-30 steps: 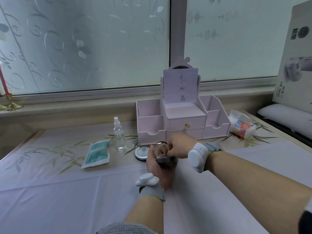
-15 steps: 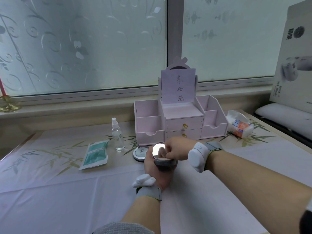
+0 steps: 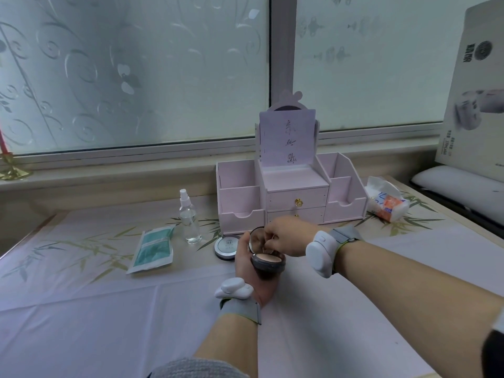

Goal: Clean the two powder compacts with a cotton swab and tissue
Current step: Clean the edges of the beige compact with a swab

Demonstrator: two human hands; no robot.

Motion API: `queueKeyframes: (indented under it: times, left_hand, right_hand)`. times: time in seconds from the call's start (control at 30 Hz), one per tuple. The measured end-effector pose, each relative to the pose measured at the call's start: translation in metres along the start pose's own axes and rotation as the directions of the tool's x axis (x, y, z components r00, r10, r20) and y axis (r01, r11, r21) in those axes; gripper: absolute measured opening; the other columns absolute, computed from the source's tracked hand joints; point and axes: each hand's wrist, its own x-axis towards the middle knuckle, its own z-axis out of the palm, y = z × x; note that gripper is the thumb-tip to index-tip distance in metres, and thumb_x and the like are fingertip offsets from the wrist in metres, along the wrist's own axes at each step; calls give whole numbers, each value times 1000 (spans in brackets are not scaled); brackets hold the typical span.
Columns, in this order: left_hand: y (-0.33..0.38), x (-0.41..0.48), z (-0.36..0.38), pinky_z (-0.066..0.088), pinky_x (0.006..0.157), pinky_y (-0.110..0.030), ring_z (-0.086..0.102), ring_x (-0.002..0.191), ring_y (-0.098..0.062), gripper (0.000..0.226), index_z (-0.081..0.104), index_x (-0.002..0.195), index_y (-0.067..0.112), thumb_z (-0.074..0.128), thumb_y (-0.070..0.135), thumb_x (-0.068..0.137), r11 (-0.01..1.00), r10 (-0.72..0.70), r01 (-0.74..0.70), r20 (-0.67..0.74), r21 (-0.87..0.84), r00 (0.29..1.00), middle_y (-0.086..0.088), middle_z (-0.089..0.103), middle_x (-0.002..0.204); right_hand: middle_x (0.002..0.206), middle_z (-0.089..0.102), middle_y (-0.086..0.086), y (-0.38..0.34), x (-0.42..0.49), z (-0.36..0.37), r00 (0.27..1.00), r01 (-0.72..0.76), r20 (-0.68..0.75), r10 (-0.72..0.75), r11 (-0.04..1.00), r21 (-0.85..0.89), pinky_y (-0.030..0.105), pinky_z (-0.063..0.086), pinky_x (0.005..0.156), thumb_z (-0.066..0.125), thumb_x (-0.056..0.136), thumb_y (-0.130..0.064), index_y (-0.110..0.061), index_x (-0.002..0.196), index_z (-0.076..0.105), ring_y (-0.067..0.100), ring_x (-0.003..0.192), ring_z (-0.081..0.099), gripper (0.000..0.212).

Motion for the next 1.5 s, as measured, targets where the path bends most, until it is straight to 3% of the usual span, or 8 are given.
queueKeyframes:
  times: [0.07,0.2,0.43,0.57,0.8,0.97,1.33,1.5]
  left_hand:
    - [0,3,-4,42,96,-36,60,101,-24,34,69,99,15,70,41,77,1000,12,-11,13,-3,1000,-8,65,105]
    - [0,2,-2,35,112,-38,56,118,-25,33,68,109,18,64,42,87,1000,9,-9,-15,13,1000,-8,62,120]
    - [1,-3,-1,41,106,-38,59,125,-25,43,66,126,18,57,46,93,997,44,-41,-52,62,998,-8,65,132]
    - [-1,-5,3,41,93,-34,63,99,-21,33,73,106,22,64,42,81,993,53,-53,2,106,999,-2,68,119]
    - [1,-1,4,43,89,-35,59,106,-27,41,64,124,18,56,45,94,998,-24,25,-20,50,1000,-7,62,125]
    - [2,-1,2,51,69,-29,67,75,-24,38,69,105,13,58,47,93,999,-31,31,-46,7,998,-7,71,95]
    - [0,-2,3,45,77,-34,64,85,-25,37,72,100,12,57,46,93,999,-40,40,3,5,999,-8,70,104]
    - [1,-1,1,47,75,-33,64,88,-25,46,72,105,5,55,45,94,999,-38,38,13,1,999,-13,70,109]
  right_hand:
    - [95,66,4,-1,0,1,1000,-11,-2,11,1000,-29,33,48,76,54,94,-23,-19,85,63,24,88,58,13]
    - [109,67,6,-4,3,1,998,-18,-53,18,1000,-5,36,51,82,50,97,-30,-15,105,65,26,100,60,23]
    - [110,65,3,-17,13,1,988,-6,-153,0,999,-35,36,51,82,49,97,-33,-20,106,64,26,101,60,22]
    - [111,66,6,-9,17,0,959,-95,-271,83,995,-32,36,49,80,47,98,-32,-19,106,63,29,101,61,22]
    - [104,64,2,9,14,1,946,-171,-289,148,984,-57,33,44,74,48,96,-30,-20,96,60,24,85,53,15]
    - [99,66,3,12,8,-1,963,-194,-209,171,976,-98,38,53,80,51,94,-24,-17,99,64,24,87,60,16]
    - [94,68,6,17,4,-5,992,-117,-62,112,990,-84,33,51,71,55,91,-24,-14,95,67,25,87,63,16]
    - [100,67,1,30,1,6,972,-171,-140,189,976,133,31,48,74,55,91,-30,-21,88,63,22,92,61,12]
